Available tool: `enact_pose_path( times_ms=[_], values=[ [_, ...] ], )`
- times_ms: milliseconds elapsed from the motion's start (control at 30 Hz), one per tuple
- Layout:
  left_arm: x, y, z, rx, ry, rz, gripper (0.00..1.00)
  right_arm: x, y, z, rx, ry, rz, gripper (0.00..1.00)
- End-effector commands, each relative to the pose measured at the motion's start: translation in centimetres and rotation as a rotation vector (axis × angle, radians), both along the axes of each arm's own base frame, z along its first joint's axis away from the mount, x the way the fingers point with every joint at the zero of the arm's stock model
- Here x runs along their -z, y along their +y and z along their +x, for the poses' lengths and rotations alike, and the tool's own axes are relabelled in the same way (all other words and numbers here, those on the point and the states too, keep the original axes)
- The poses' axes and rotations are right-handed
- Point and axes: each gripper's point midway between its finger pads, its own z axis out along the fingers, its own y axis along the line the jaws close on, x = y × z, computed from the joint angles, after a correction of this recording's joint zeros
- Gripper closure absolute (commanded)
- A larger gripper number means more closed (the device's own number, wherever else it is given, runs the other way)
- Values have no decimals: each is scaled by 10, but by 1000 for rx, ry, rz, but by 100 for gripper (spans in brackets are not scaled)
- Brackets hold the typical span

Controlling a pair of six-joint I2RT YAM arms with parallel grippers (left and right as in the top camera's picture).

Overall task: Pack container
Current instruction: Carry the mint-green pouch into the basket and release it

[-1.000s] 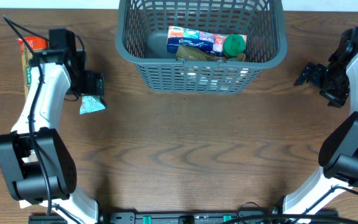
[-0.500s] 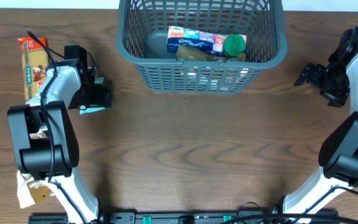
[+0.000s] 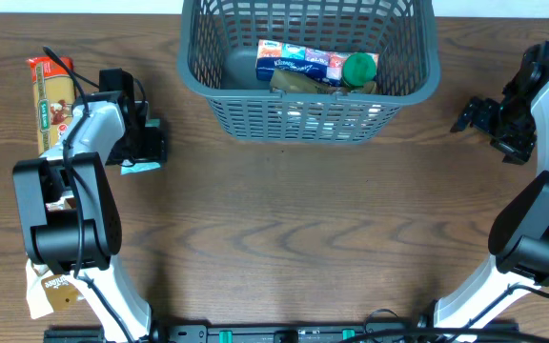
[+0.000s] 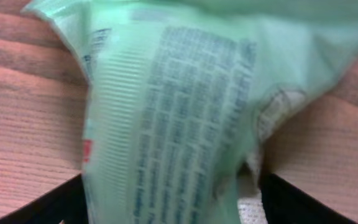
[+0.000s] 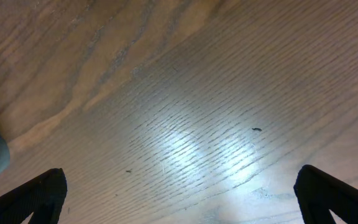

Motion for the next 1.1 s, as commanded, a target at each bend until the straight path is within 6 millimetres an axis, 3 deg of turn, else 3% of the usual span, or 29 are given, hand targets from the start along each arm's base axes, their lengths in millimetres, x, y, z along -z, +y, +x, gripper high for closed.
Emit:
enact_pose_path(
  times_ms=[0,100,167,233,300,433,500,633,833,933,1067],
  values=[
    [2,2,-1,1,2,1,32,-1,2,-1,-17,1,-2,1],
    [1,2,-1,1,2,1,41,-1,2,-1,-17,1,-1,1],
    [1,2,-1,0,3,1,61,-1,2,-1,-17,1,-2,1],
    [0,2,-1,-18,6,-1,72,-1,2,-1,-17,1,-2,1],
    [-4,2,-1,-18,9,-2,90,-1,2,-1,-25,1,-2,1],
    [-24,2,1,-38,-4,-2,94,-1,2,-1,-36,1,-4,1],
    [-43,2,5,-66,-42,-2,94,-1,2,-1,-38,1,-4,1],
    [-104,4,16,-142,-182,-6,94,-1,2,-1,-44,1,-4,1],
    [-242,-1,27,-222,-520,-54,94,-1,2,-1,-63,1,-5,1],
    [-308,-28,30,-109,-681,-148,95,-1,2,-1,-62,1,-5,1],
    [-381,-82,32,263,-861,-93,95,-1,2,-1,-63,0,-6,1]
  ],
)
